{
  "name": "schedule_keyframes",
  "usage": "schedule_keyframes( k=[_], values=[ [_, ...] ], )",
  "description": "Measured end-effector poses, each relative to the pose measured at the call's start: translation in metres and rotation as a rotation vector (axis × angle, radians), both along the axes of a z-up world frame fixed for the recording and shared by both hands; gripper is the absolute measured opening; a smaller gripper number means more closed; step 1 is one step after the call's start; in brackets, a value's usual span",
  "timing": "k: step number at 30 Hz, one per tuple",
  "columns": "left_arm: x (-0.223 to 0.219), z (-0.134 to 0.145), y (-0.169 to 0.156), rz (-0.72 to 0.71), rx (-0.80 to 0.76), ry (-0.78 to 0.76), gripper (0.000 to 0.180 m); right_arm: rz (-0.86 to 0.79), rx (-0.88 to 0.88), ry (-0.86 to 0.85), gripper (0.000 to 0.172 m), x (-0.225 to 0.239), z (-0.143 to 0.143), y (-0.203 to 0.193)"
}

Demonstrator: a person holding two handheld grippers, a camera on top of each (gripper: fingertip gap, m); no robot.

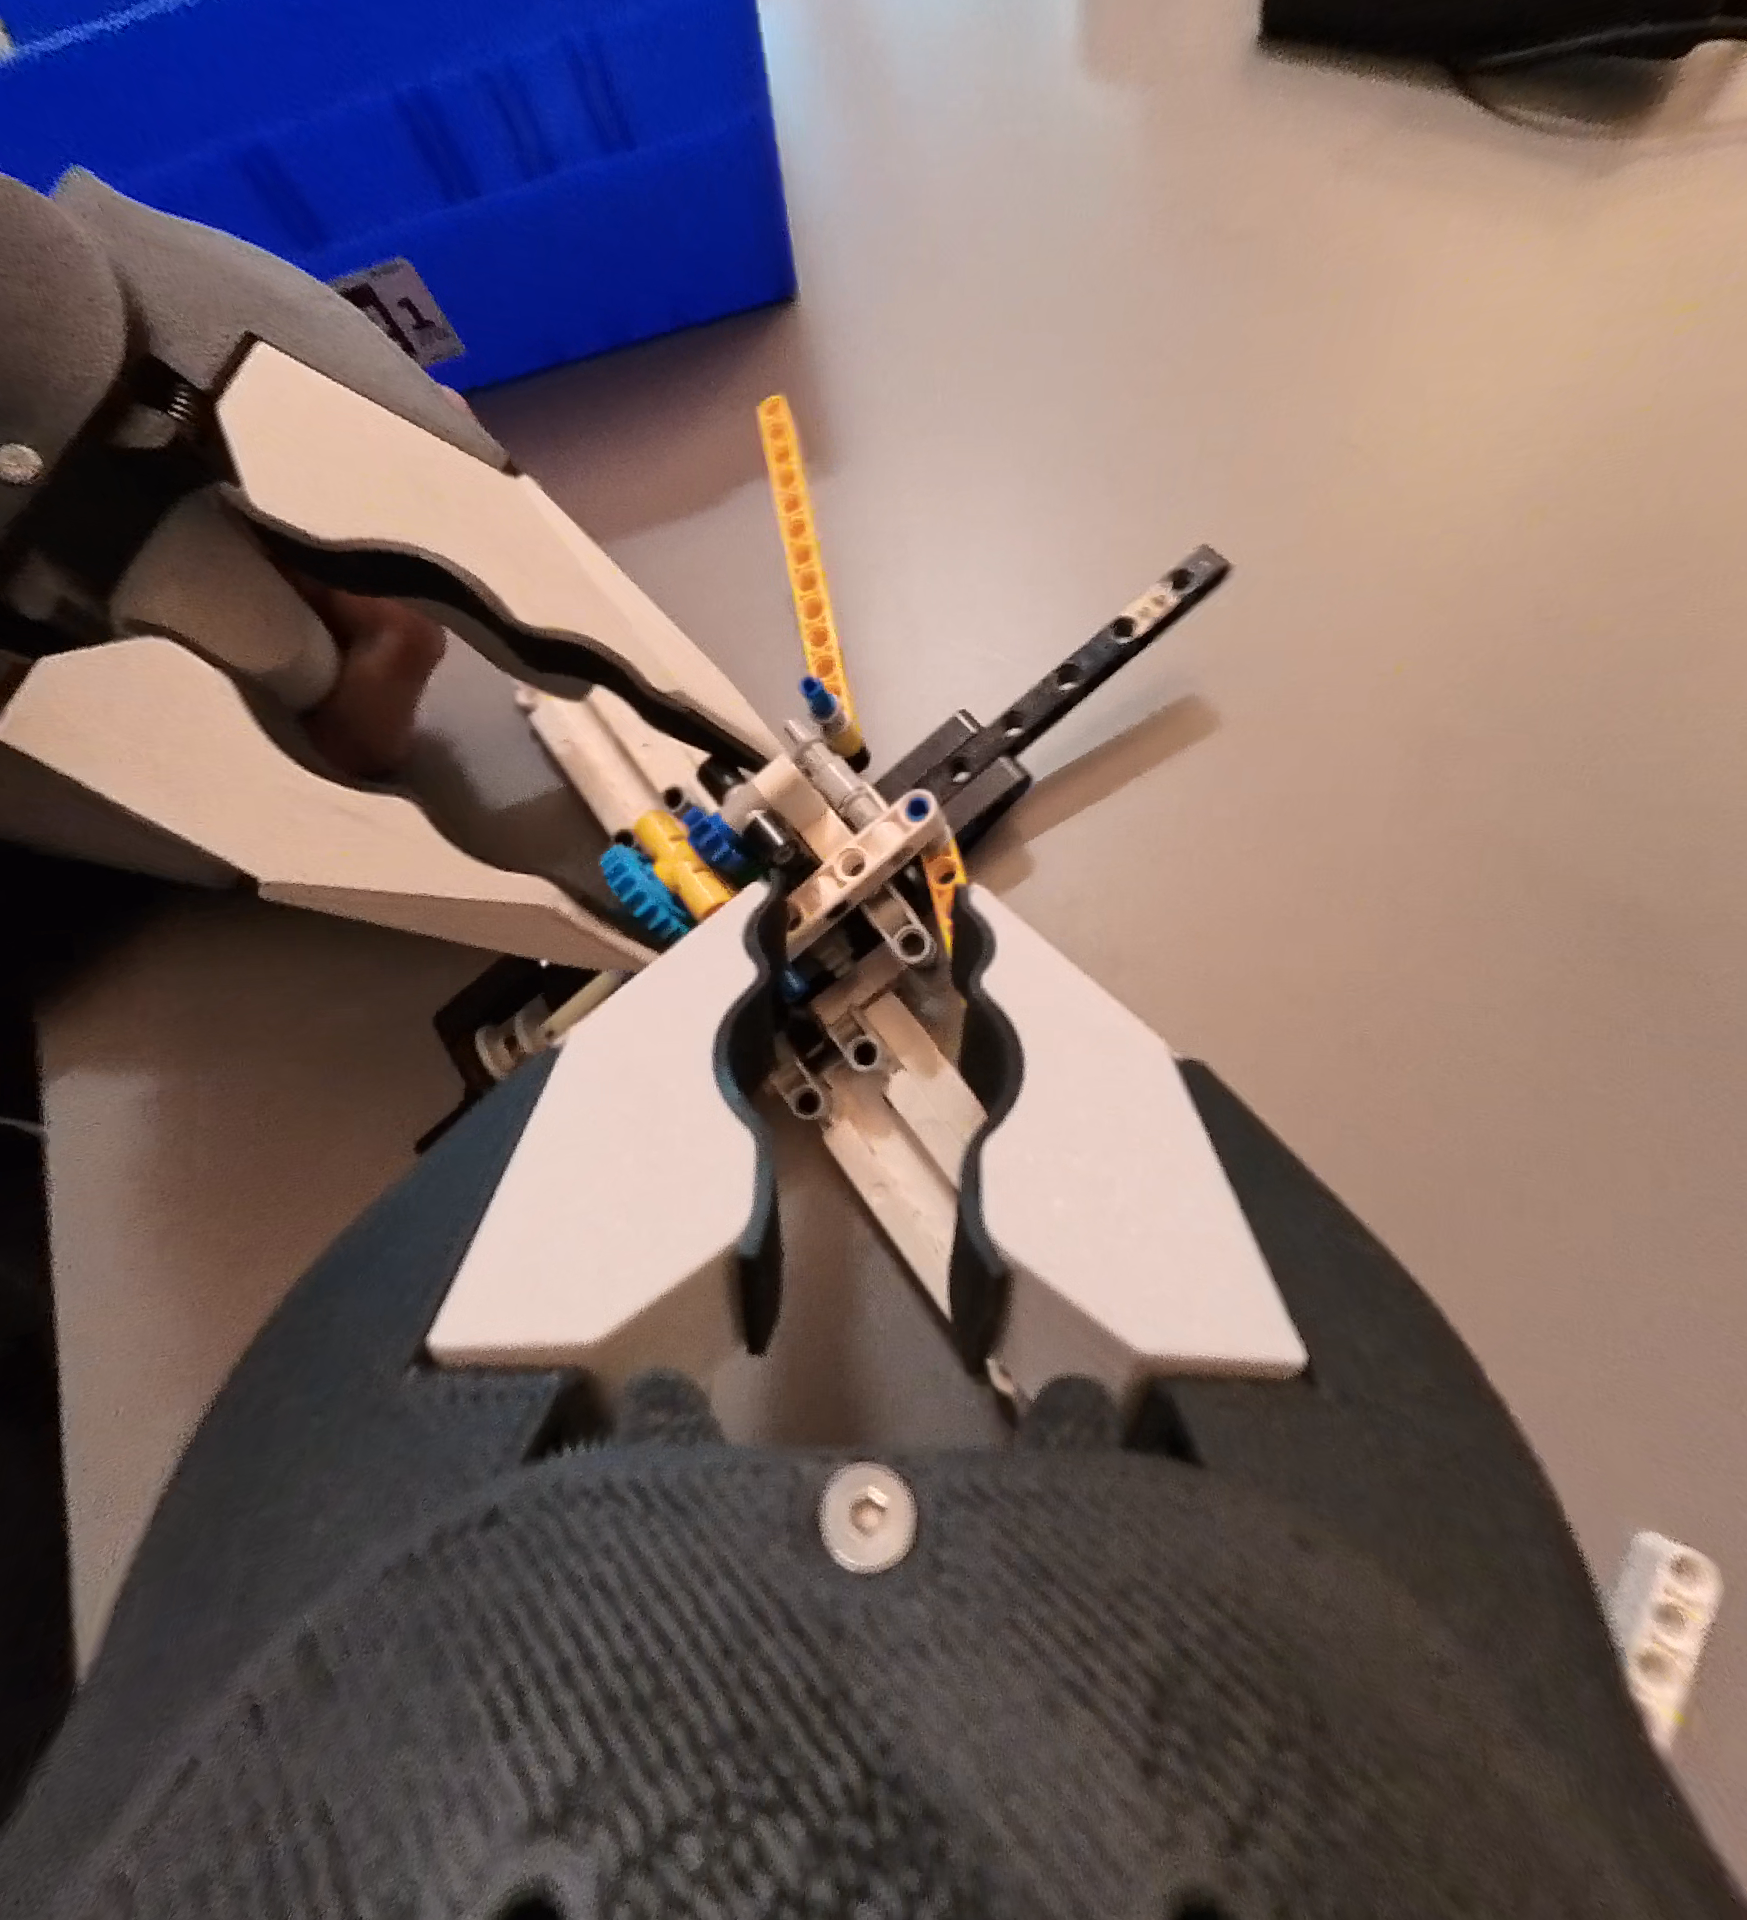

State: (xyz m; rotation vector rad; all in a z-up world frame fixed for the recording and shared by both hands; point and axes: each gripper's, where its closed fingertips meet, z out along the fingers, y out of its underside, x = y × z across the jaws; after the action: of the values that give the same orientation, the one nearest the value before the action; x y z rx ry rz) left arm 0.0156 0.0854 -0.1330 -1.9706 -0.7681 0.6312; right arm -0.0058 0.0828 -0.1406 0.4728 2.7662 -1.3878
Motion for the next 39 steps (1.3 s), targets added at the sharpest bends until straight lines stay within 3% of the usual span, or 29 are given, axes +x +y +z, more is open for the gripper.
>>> schedule_keyframes(
  k=[5, 8, 11, 12, 14, 19, 24, 31, 36, 39],
  values=[
    [-0.002, 0.000, 0.000, 0.032, -0.039, 0.007, 0.038, -0.015, 0.032, 0.120, 0.033, -0.006, 0.003, 0.001],
    [-0.002, 0.000, -0.001, 0.029, -0.045, 0.014, 0.038, -0.034, 0.046, 0.160, 0.046, -0.011, 0.004, 0.003],
    [-0.006, 0.002, -0.002, 0.039, -0.048, 0.054, 0.040, -0.063, 0.077, 0.259, 0.037, -0.018, 0.007, 0.006],
    [-0.007, 0.003, -0.003, 0.049, -0.050, 0.078, 0.045, -0.078, 0.102, 0.331, 0.019, -0.024, 0.008, 0.009],
    [-0.012, 0.004, -0.006, 0.083, -0.055, 0.111, 0.060, -0.079, 0.115, 0.409, 0.023, -0.028, 0.010, 0.012],
    [-0.010, -0.001, 0.002, 0.045, -0.001, 0.039, 0.051, -0.071, -0.010, 0.136, 0.037, -0.021, 0.008, 0.008],
    [-0.008, -0.002, 0.003, 0.036, 0.026, 0.004, 0.045, -0.096, -0.077, 0.021, 0.037, -0.027, 0.008, 0.010],
    [-0.012, -0.002, -0.003, 0.071, 0.040, -0.007, 0.043, -0.032, -0.054, -0.034, 0.031, -0.013, 0.008, 0.013],
    [-0.029, -0.002, -0.032, 0.289, -0.017, 0.039, 0.043, 0.026, -0.016, -0.058, 0.031, 0.003, 0.006, 0.015],
    [-0.028, -0.002, -0.033, 0.304, 0.009, 0.023, 0.043, 0.025, -0.047, -0.051, 0.031, 0.003, 0.007, 0.008]
  ],
)
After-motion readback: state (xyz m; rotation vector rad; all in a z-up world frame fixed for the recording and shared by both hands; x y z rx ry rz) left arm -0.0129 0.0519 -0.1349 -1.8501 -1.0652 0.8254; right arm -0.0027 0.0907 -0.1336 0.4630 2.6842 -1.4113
